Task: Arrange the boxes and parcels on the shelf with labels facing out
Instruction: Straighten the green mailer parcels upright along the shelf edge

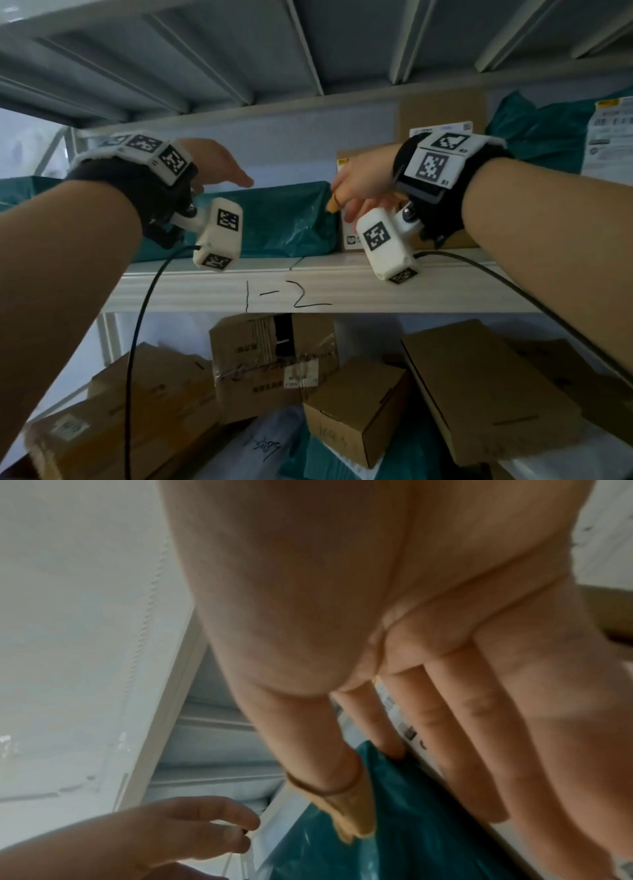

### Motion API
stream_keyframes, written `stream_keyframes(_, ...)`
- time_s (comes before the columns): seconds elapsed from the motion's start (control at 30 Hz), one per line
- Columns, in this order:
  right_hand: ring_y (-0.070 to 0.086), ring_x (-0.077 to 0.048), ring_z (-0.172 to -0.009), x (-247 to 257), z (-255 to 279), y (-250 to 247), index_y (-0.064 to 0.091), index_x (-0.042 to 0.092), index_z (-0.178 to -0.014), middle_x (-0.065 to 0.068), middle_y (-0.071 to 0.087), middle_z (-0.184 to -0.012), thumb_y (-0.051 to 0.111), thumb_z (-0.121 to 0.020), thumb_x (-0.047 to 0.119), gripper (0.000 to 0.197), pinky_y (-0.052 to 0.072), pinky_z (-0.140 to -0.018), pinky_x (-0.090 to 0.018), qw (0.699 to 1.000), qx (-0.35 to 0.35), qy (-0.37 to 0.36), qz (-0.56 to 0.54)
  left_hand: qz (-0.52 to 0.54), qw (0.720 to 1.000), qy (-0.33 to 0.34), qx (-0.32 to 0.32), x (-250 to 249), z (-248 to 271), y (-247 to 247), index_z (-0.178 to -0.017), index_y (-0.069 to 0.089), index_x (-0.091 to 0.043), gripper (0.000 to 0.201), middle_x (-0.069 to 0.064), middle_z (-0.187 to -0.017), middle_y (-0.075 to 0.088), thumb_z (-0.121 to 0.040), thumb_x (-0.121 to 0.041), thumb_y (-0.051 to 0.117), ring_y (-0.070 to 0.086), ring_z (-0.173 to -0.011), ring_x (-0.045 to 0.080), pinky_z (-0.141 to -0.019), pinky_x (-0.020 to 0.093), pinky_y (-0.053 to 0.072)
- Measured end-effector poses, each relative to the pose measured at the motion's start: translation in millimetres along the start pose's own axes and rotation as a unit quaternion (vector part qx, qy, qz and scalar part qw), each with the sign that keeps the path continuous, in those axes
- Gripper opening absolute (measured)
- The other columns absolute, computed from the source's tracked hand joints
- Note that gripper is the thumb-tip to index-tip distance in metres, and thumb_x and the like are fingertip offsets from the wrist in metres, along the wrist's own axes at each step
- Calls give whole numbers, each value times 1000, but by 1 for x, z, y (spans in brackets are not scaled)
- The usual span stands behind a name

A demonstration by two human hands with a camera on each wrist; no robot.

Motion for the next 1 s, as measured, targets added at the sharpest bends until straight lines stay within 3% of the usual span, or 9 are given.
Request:
stream_keyframes(0.13, 63, -29, -95, 19, -3, 6, 53, 2, -119, -17, 65, -118, 59, -91, 32, 42, 52, -94, -43, 998, -49, 37, 21, -51, 998, 10, 17, 32, -15, -2, -131, 51, -2, 53, 19, -134, 52, -88, -33, 61, 52, -120, 36, -87, 37, 45)
stream_keyframes(0.2, 59, -28, -90, 23, -3, 7, 49, -1, -126, -19, 63, -121, 58, -91, 35, 50, 50, -91, -42, 994, -82, 65, 18, -66, 997, 24, 31, 44, -20, -2, -124, 54, 1, 50, 22, -118, 58, -87, -30, 64, 56, -112, 34, -79, 35, 48)
stream_keyframes(0.3, 60, -23, -75, 34, -5, 12, 57, -3, -104, -15, 68, -105, 55, -93, 36, 41, 53, -66, -32, 988, -107, 104, 47, -55, 996, 43, 54, 64, -26, -2, -121, 50, -10, 48, 15, -105, 60, -82, -30, 71, 62, -100, 31, -86, 37, 50)
stream_keyframes(0.4, 54, -12, -37, 39, -10, 12, 55, 7, -68, -1, 65, -52, 51, -97, 27, 35, 43, -34, -15, 978, -133, 127, 94, -21, 996, 58, 58, 79, -30, -2, -125, 48, -15, 53, 12, -111, 63, -79, -26, 74, 65, -85, 28, -75, 36, 54)
stream_keyframes(0.53, 54, -14, -49, 31, -13, 7, 53, 15, -60, -2, 60, -58, 65, -85, 27, 30, 44, -46, -22, 967, -188, 120, 120, -61, 992, 73, 77, 96, -32, 0, -103, 52, -10, 35, 14, -105, 67, -81, -28, 71, 68, -89, 28, -57, 27, 49)
stream_keyframes(0.67, 52, -18, -47, 19, -12, 17, 59, 12, -58, 1, 58, -37, 68, -80, 47, 42, 44, -55, -26, 962, -150, 177, 143, -118, 985, 101, 73, 102, -30, -5, -131, 52, -4, 51, 15, -119, 65, -86, -24, 66, 67, -100, 29, -60, 25, 49)
stream_keyframes(0.77, 57, -20, -59, 23, -13, 27, 63, 9, -70, -5, 65, -62, 61, -85, 48, 42, 47, -64, -29, 952, -125, 182, 211, -137, 981, 124, 54, 105, -31, -4, -135, 48, -7, 52, 14, -128, 59, -87, -19, 64, 59, -88, 26, -77, 31, 49)
stream_keyframes(0.87, 63, -30, -101, 26, -25, 32, 56, 11, -125, -12, 63, -114, 56, -90, 29, 40, 54, -86, -33, 945, -121, 137, 270, -151, 981, 114, 44, 114, -34, -1, -135, 48, -9, 55, 15, -127, 57, -84, -21, 66, 54, -86, 24, -76, 28, 46)
stream_keyframes(1.0, 64, -28, -106, 35, -26, 33, 54, 13, -129, -10, 64, -119, 58, -87, 35, 47, 54, -89, -32, 939, -93, 114, 310, -151, 984, 90, 38, 122, -36, -5, -139, 42, -10, 56, 16, -134, 51, -88, -21, 61, 57, -113, 31, -85, 31, 49)
Point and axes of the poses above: each hand's wrist, its own z-axis away from the middle knuckle, its own y-axis out of the palm, x = y × z, the point moved 7 cm from there along -z, towards the middle knuckle
